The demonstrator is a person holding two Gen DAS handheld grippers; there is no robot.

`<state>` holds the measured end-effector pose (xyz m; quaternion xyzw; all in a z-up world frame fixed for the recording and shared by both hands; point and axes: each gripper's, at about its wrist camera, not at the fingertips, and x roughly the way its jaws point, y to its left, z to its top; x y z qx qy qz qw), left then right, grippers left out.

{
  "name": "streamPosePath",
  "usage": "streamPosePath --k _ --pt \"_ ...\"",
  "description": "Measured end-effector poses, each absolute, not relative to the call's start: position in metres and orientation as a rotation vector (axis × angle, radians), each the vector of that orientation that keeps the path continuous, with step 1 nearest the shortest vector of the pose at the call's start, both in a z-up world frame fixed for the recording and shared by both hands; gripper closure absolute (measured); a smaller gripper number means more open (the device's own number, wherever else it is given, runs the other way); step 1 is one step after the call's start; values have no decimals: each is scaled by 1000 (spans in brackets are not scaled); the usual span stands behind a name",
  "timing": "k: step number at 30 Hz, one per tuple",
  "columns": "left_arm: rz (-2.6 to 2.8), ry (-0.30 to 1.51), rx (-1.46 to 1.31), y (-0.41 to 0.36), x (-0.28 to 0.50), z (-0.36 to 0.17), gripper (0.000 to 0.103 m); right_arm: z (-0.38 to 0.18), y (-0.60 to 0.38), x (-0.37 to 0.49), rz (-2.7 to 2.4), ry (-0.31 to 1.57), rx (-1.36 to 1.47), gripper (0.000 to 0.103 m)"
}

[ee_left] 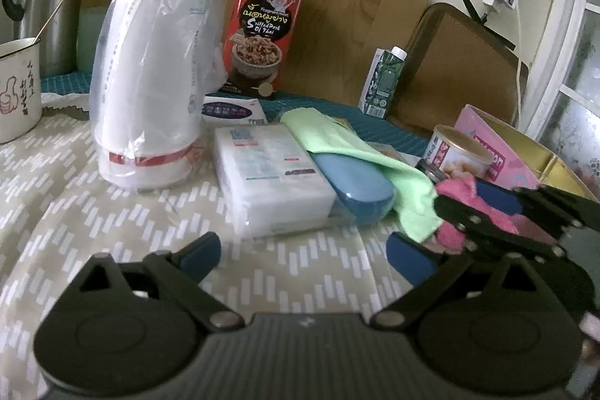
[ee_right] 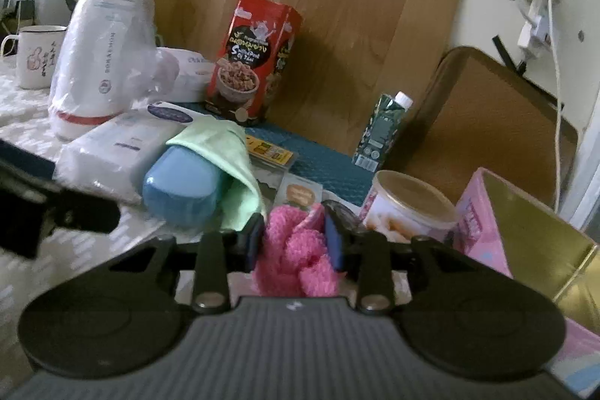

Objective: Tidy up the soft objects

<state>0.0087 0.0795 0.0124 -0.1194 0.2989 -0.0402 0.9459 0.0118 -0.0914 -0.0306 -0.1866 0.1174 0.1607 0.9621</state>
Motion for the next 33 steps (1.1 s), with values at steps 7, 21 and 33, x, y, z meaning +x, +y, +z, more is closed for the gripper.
streamPosePath --k 7,21,33 --pt "-81 615 -230 78 11 12 3 -41 -97 -47 463 128 -503 71" --pt "-61 612 -236 80 7 11 3 -31 -120 -69 522 146 -370 14" --pt "-181 564 -281 85 -4 16 7 -46 -125 -8 487 432 -188 68"
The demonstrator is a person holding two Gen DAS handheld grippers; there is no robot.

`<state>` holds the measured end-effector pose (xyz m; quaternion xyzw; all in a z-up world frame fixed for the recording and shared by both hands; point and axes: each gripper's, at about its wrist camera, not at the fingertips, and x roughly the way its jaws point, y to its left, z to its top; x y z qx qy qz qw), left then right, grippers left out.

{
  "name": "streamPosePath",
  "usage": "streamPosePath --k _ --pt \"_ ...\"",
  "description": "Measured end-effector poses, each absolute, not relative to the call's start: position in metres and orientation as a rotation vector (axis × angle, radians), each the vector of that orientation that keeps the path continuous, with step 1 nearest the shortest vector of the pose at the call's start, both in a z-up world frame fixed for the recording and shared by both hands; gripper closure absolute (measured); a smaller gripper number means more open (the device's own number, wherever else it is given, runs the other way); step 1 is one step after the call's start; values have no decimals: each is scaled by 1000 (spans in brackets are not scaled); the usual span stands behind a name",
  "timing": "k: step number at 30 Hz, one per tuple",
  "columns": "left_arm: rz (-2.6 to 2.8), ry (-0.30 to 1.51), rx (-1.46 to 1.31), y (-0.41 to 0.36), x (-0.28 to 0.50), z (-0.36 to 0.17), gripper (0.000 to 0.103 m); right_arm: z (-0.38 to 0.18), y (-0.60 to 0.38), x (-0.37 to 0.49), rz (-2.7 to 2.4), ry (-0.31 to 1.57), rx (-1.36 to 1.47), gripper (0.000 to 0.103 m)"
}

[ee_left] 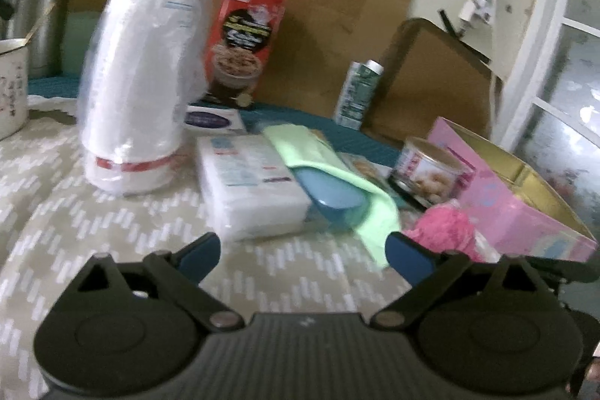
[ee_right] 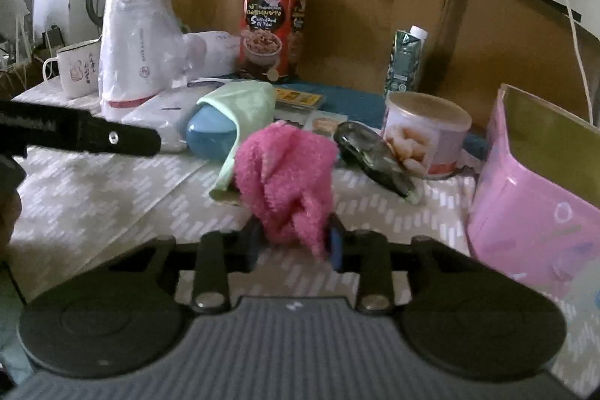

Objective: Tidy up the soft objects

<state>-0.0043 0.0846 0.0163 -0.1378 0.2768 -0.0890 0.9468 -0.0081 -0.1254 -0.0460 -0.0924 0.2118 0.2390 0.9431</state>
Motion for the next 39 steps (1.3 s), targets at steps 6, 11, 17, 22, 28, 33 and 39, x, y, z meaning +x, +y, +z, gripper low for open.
streamPosePath --k 6,11,17,22,28,33,39 --pt "-354 622 -337 52 -3 20 7 -49 -145 -29 517 460 -141 68" --pt "-428 617 -243 5 -6 32 3 -52 -161 -47 517 464 -100 68" --pt "-518 714 -151 -45 5 22 15 -56 -185 -60 509 450 -31 69" --pt "-633 807 -225 -63 22 13 47 -60 -197 -62 495 435 6 69" --pt "-704 736 -195 -89 31 44 48 -45 -220 -63 439 372 43 70" --pt "-734 648 -93 -131 51 84 47 -18 -245 -57 356 230 59 70" --pt "-683 627 -49 -176 99 86 39 -4 -275 -11 231 202 136 70"
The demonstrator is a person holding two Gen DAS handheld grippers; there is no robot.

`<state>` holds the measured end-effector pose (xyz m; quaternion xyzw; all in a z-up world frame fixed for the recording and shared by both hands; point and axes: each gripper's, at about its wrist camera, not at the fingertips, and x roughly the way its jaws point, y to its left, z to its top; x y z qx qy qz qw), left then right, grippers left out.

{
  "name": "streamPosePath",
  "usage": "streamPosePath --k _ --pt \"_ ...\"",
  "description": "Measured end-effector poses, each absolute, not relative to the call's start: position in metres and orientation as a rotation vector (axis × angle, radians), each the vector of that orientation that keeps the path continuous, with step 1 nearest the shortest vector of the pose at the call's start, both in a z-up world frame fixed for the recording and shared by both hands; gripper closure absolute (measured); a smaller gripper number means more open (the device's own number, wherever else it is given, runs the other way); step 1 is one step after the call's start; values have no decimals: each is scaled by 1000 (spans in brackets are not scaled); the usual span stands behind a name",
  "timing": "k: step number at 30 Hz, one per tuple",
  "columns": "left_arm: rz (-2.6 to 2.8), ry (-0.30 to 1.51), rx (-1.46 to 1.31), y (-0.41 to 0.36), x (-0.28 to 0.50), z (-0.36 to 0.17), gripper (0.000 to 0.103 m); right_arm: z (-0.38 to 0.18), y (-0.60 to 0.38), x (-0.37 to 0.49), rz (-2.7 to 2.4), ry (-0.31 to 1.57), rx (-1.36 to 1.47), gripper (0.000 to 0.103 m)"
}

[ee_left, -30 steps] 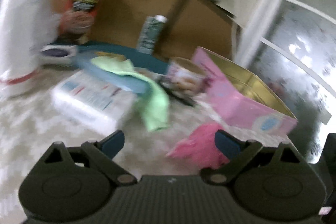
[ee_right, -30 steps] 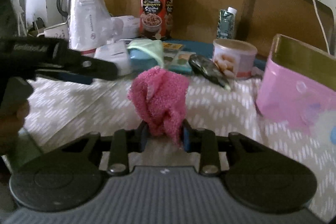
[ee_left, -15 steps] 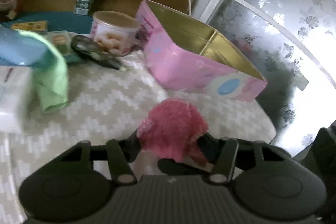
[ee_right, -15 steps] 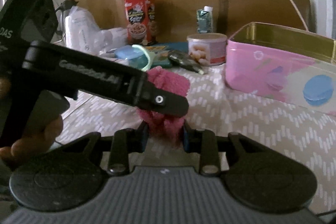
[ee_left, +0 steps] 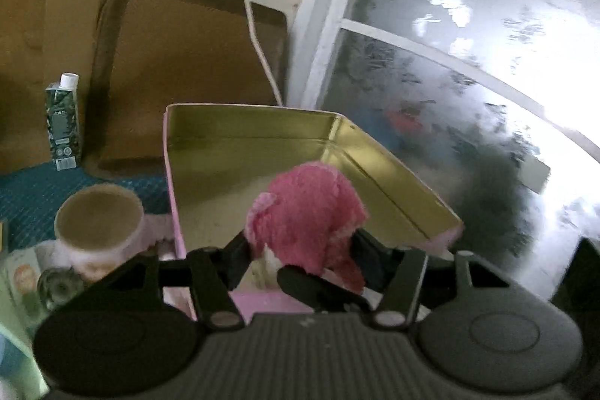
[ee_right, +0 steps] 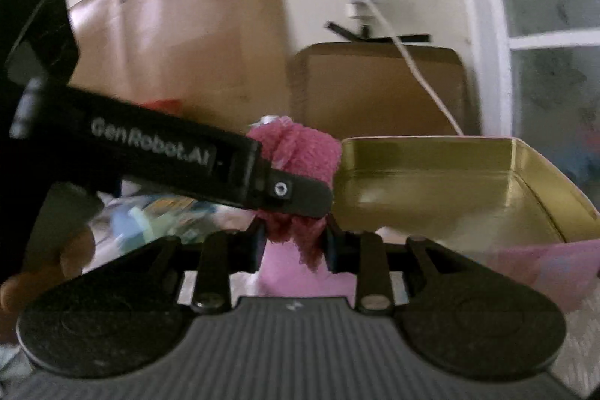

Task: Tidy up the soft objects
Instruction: 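Lower the pink cloth into the pink tin and open the left gripper, then move the left gripper back over the white cotton pad pack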

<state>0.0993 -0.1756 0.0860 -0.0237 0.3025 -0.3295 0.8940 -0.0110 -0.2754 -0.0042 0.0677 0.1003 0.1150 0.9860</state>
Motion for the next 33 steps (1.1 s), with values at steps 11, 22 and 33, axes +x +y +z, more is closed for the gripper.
streamPosePath --k 11,22,33 --pt "-602 570 49 -178 91 67 4 -16 -280 18 43 212 93 35" --pt "-565 462 -50 -78 9 68 1 -20 -236 -38 119 88 44 26" --pt "-313 536 -265 79 -32 35 1 -22 -132 -23 575 340 -98 25"
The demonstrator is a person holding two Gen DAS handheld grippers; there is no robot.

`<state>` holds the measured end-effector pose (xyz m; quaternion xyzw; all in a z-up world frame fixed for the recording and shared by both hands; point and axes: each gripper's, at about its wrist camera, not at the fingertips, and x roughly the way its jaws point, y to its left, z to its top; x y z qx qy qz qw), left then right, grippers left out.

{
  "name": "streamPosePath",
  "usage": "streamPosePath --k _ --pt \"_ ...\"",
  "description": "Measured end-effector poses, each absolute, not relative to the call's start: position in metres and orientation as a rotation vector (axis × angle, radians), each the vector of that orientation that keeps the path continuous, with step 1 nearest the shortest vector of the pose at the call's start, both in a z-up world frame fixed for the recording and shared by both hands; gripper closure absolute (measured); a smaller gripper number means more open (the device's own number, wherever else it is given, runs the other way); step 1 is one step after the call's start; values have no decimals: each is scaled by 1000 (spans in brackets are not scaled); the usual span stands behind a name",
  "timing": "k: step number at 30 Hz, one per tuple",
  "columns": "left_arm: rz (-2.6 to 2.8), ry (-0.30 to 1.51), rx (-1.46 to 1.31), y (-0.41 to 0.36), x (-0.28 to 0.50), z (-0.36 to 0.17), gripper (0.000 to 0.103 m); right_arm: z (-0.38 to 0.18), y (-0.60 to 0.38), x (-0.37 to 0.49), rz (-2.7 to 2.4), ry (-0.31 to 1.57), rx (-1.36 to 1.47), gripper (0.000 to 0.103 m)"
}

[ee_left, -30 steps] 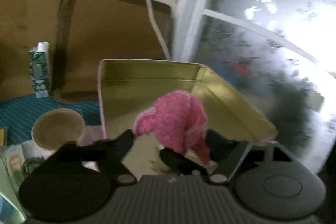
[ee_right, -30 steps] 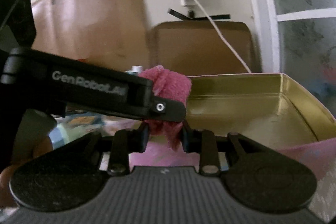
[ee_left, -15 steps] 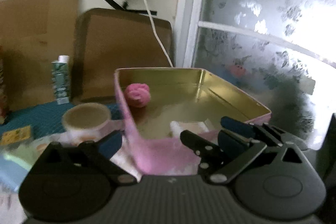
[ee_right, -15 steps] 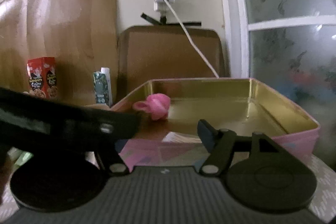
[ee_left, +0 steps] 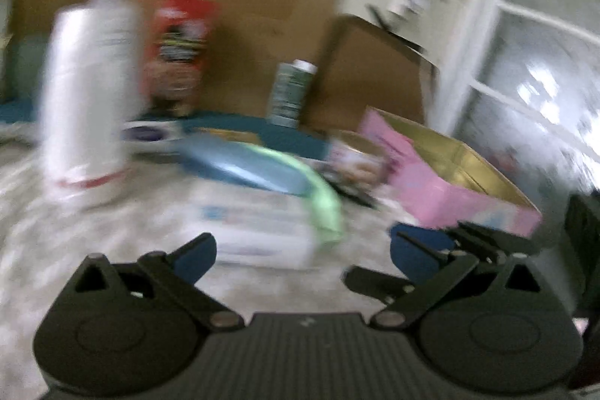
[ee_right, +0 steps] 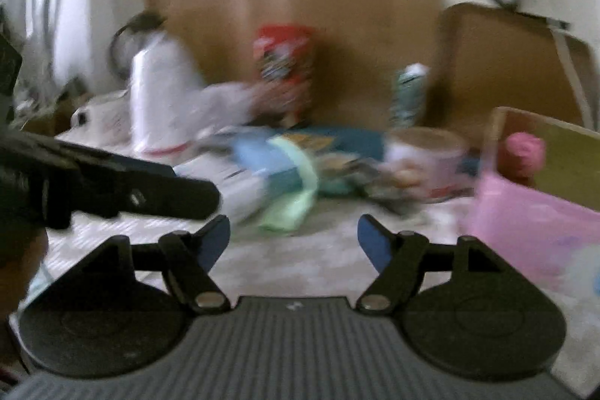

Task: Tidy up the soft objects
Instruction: 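Move the left gripper back over the white cotton pad pack, then close the left gripper on the white cotton pad pack and lift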

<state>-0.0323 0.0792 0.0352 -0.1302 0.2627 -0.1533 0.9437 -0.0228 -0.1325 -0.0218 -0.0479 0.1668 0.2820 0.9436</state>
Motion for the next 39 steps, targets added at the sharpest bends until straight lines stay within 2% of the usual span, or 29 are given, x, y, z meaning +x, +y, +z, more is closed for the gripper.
streamPosePath --k 3,6,12,14,16,21,39 --pt "-212 541 -357 111 -23 31 2 -20 -110 -19 609 353 -149 24" --pt "-154 569 -423 130 -4 27 7 -17 -90 -14 647 374 -173 23" --pt "-127 636 -411 117 32 15 8 -29 -66 11 619 496 -191 21" --pt "-102 637 -379 108 38 10 6 -29 -69 13 635 500 -170 18" --pt "-72 618 -296 96 39 4 0 -30 -69 10 637 498 -171 17" --pt "-57 611 -278 94 35 3 0 -31 -69 5 637 497 -180 13" --pt "-29 592 -273 95 33 3 0 -32 -71 8 586 487 -130 13"
